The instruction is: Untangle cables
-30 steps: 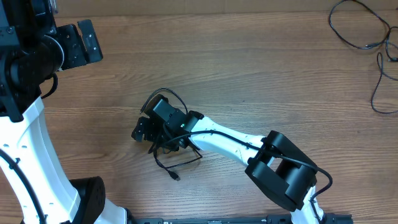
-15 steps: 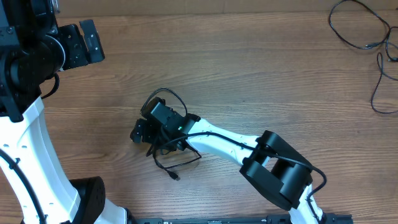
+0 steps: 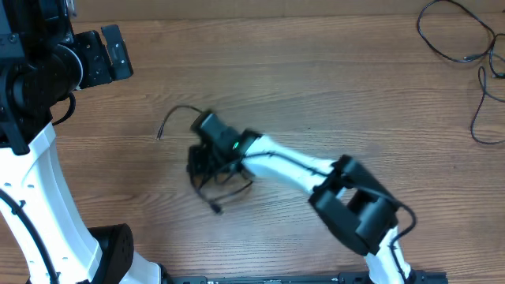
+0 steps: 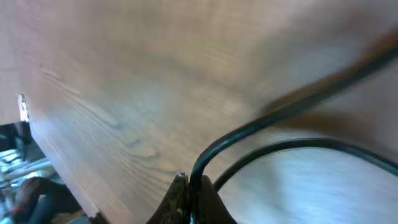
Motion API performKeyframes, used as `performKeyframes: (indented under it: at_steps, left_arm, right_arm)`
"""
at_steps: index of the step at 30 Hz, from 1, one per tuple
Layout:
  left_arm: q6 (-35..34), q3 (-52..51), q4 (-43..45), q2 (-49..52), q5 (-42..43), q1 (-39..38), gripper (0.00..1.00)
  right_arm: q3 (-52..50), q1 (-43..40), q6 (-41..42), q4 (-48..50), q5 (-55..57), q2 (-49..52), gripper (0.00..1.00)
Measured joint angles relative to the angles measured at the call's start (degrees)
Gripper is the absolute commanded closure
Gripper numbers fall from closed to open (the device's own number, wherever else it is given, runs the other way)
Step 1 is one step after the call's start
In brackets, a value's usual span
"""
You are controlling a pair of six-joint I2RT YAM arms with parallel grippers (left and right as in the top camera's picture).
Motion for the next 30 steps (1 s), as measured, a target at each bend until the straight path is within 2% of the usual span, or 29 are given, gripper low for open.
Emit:
performKeyframes:
  at_steps: [7, 12, 16, 18, 21, 22, 23, 24, 25, 27, 30]
  left_arm:
    - [0.13, 0.00, 0.00, 0.00, 0.04, 0.00, 0.00]
    - [0.13, 0.00, 0.00, 0.00, 0.44, 0.00, 0.00]
    - [0.13, 0.00, 0.00, 0.00, 1.25, 0.00, 0.00]
    - [0.13, 0.00, 0.02, 0.00, 3.17, 0.00, 0.00]
    - [0.66, 0.00, 0.04, 0.00, 5.79, 0.00, 0.00]
    - [0.87, 0.00, 0.04, 0.00, 6.19, 0.00, 0.00]
    - [1.25, 0.00, 0.02, 0.00, 6.91, 0.00, 0.00]
    - [1.44, 0.00, 0.02, 0.00, 7.30, 0.00, 0.00]
    - [1.57, 0.00, 0.02, 0.00, 7.65, 0.00, 0.00]
    - [1.68, 0.00, 0.02, 0.00, 8.04, 0.00, 0.00]
    - [1.99, 0.00, 0.02, 0.00, 8.41, 0.00, 0.00]
  right_arm:
    - [12.13, -13.92, -19.41, -17.40, 5.95, -12.00, 0.96]
    - [24.44, -18.60, -33.31, -30.67, 15.98, -20.20, 0.96]
    - [27.98, -19.17, -40.00, -30.05, 26.08, -22.75, 0.96]
    - [28.15, -19.34, -42.69, -27.28, 36.22, -22.95, 0.96]
    - [28.13, -19.69, -44.04, -25.90, 44.39, -22.71, 0.96]
    - [28.13, -19.93, -44.35, -26.40, 46.49, -22.71, 0.83]
    - [28.13, -20.04, -44.30, -27.15, 47.34, -22.73, 0.62]
    - [28.13, -20.33, -43.80, -29.16, 47.65, -22.73, 0.50]
    - [28.13, -20.57, -42.40, -31.21, 47.01, -22.71, 0.43]
    - [27.93, -21.38, -38.95, -35.12, 44.11, -22.60, 0.42]
    - [26.47, -24.06, -29.40, -40.50, 35.21, -22.23, 0.42]
